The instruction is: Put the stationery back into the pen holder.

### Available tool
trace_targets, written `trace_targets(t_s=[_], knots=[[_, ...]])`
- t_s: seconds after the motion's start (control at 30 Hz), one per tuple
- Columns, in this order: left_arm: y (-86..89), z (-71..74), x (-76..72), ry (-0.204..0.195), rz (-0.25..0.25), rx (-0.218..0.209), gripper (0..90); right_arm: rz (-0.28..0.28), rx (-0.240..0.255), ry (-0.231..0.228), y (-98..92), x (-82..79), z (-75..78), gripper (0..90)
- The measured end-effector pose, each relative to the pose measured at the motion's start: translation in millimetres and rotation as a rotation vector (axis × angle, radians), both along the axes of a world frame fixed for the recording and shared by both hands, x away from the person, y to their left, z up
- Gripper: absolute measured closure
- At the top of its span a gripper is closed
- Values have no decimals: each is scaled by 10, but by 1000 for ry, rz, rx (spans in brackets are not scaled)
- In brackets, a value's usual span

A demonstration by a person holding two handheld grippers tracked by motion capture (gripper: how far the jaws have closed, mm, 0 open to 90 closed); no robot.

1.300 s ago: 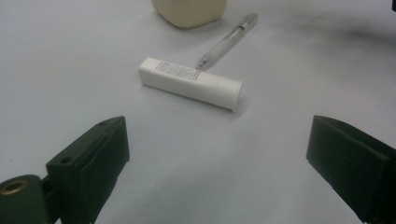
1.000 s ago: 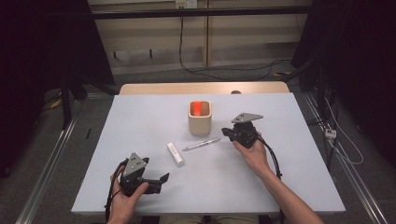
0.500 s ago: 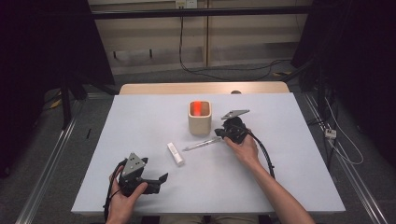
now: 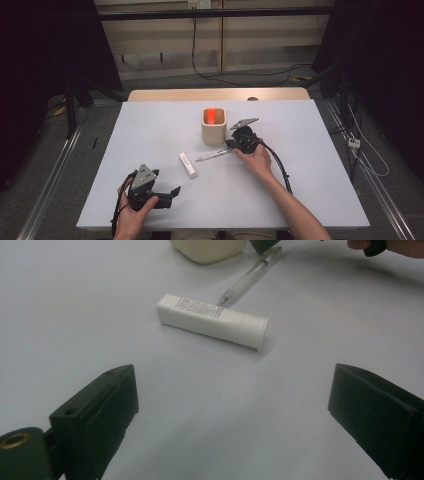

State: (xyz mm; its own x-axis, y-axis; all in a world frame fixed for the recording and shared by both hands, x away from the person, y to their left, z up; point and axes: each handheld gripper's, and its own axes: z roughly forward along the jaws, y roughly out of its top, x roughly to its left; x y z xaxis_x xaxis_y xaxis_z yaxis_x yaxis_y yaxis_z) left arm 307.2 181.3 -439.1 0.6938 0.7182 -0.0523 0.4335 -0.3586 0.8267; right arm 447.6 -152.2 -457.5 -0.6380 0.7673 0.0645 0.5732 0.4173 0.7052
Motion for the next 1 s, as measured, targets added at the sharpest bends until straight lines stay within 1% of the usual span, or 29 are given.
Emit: trace_targets(t_s=[0.1,0.17,0.2,0.27,0.47,0.53,0.63,0.73,0.9,0.93,1.0], knots=[[0,4,-3,2,0,-2,58,16,1,0,21,-6,-10,900],[7,8,-1,-2,-4,-2,58,20,-8,-4,33,-12,-12,900],[12,12,-1,-1,-3,3,58,21,-9,-7,33,-14,-13,900],[17,12,-1,-2,-4,1,58,21,-8,-6,27,-19,-15,900],[23,17,-7,1,-1,-4,58,30,-38,-17,37,-58,-4,900],[25,20,-7,-6,-2,-4,58,29,-48,-24,44,-77,-2,900],[29,21,-14,-11,-4,-5,58,30,-41,-30,29,-114,-10,900],[25,17,-14,-8,0,-8,58,32,-36,-28,7,-149,-11,900],[24,24,-19,-9,-2,1,58,47,-70,-26,4,-202,13,900],[25,23,-19,-7,-4,-7,58,51,-74,-26,4,-214,15,900],[28,27,-22,-10,0,-8,58,53,-77,-30,-6,-245,15,900]])
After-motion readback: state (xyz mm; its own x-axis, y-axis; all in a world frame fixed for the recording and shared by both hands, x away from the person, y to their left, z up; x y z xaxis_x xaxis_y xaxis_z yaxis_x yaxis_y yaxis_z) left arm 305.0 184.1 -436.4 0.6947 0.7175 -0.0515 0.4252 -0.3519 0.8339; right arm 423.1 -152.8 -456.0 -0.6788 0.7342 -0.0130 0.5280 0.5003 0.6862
